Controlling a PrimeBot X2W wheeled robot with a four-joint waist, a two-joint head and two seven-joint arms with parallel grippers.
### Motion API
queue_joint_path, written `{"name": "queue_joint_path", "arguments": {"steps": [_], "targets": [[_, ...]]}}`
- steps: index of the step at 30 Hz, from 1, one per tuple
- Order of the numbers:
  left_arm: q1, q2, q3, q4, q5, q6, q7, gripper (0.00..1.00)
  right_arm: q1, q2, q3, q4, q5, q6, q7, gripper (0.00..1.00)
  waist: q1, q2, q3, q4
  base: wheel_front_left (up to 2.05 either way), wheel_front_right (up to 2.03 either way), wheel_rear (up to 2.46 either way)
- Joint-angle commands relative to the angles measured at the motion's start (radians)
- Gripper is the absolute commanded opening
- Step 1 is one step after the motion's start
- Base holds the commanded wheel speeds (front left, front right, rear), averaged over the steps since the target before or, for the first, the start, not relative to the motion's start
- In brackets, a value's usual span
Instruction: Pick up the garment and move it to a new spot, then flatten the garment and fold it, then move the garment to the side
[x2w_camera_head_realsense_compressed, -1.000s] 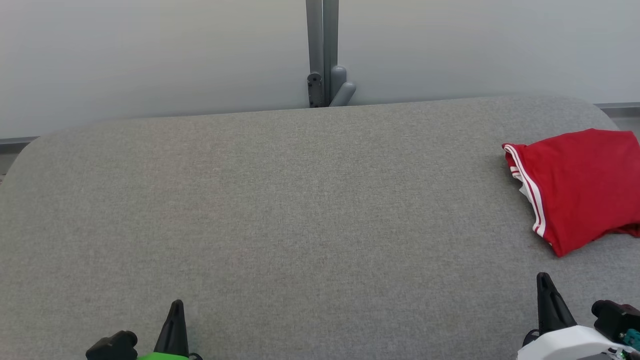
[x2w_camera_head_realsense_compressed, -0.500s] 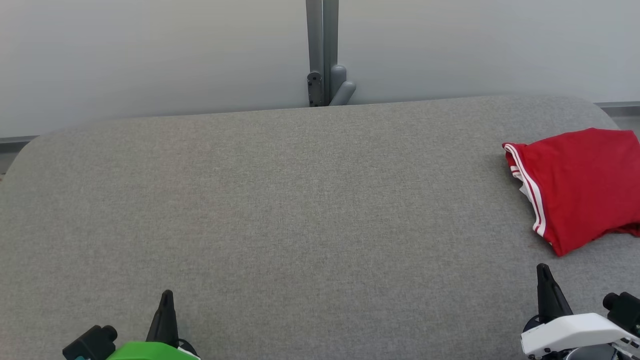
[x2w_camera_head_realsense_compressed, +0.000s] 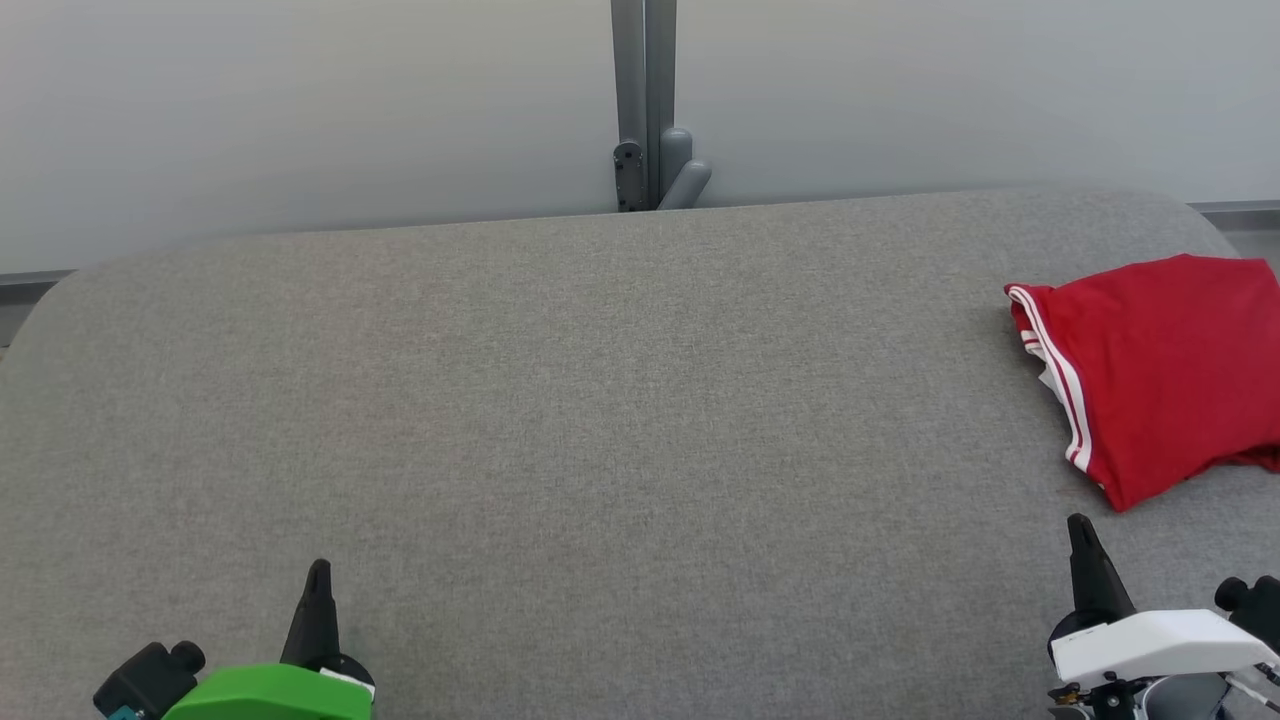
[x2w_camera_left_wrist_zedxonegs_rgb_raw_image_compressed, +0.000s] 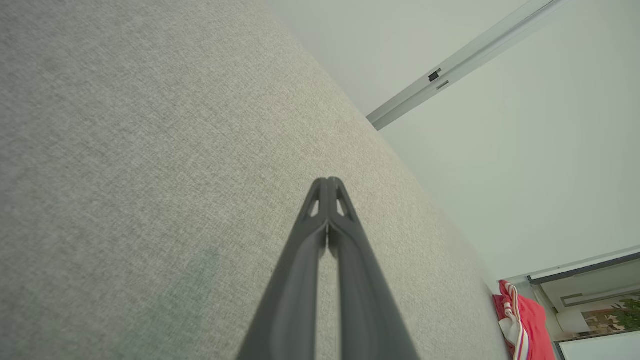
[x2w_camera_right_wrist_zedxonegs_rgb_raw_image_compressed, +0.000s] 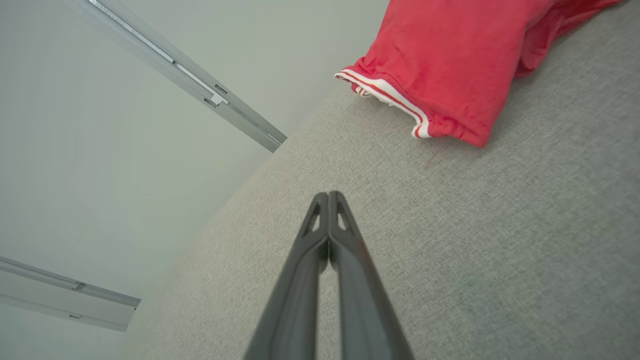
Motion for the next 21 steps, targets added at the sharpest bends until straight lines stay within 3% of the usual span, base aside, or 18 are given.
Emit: {"name": "queue_joint_path", "arguments": {"steps": [1,21], "targets": [[-0.030,0.003,0.007,-0.018,-0.026,-0.006,0.006,0.00,-0.027,-0.007,0.001,-0.014,0.033,0.000,0.006,0.00,0.0000,0.0000,0.000,0.000,0.00,0.00,0.00],[-0.050,0.004,0.041,-0.047,-0.236,-0.016,0.067,0.00,-0.056,-0.010,0.006,-0.017,0.282,0.000,0.067,0.00,0.0000,0.0000,0.004,-0.001,0.00,0.00,0.00]]}}
